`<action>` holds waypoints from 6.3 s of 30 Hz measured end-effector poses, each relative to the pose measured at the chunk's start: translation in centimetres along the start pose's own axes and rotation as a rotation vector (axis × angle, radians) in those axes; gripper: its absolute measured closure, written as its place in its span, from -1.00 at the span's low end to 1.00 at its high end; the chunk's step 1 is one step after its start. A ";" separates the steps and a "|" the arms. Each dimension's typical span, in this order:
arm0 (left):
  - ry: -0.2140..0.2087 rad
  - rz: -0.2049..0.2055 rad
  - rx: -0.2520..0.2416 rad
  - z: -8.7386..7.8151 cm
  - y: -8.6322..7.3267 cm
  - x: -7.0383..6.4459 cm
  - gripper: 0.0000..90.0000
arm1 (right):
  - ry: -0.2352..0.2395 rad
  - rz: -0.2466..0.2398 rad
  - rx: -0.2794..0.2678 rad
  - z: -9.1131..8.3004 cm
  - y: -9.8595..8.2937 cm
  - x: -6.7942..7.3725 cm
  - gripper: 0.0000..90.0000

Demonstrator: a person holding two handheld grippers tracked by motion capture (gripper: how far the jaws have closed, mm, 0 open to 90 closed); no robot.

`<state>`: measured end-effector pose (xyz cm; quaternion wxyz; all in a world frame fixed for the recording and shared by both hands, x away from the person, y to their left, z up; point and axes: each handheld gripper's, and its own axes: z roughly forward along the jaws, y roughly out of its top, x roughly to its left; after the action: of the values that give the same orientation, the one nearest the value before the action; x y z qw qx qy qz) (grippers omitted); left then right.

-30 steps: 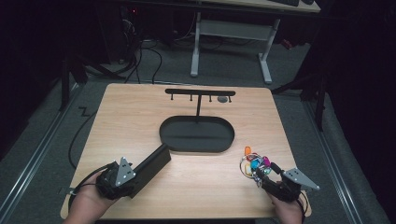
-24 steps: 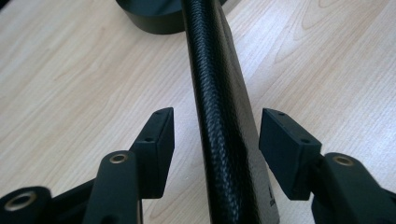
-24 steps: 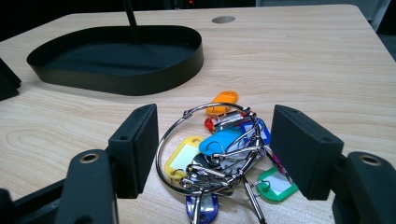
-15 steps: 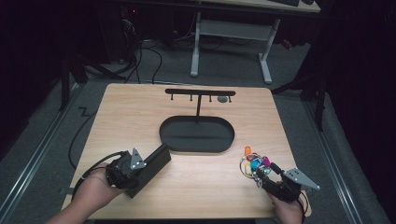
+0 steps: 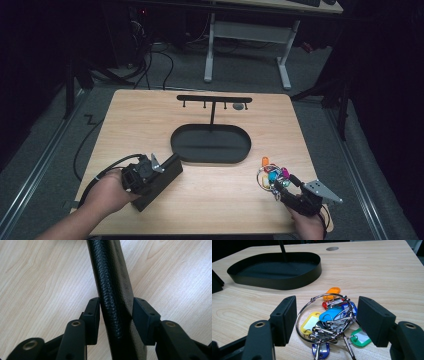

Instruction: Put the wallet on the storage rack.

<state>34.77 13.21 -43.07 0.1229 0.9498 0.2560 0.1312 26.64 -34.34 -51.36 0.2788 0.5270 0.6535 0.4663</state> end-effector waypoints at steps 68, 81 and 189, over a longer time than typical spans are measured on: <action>0.265 0.309 -0.227 -2.8 6.1 -0.6 0.66 | -0.053 -0.089 -0.004 -1.3 -0.4 0.3 -0.25; 0.352 0.422 -0.229 -0.5 10.9 -1.7 0.66 | -0.054 -0.078 -0.018 -2.1 -0.5 0.0 -0.25; 0.075 0.148 -0.331 6.7 5.9 -1.0 0.37 | -0.007 -0.083 0.013 -1.0 -0.5 0.4 -0.25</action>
<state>38.69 6.64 -47.70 0.2578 0.9274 0.1644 0.2154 25.45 -34.29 -51.34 0.2968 0.5031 0.6768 0.4480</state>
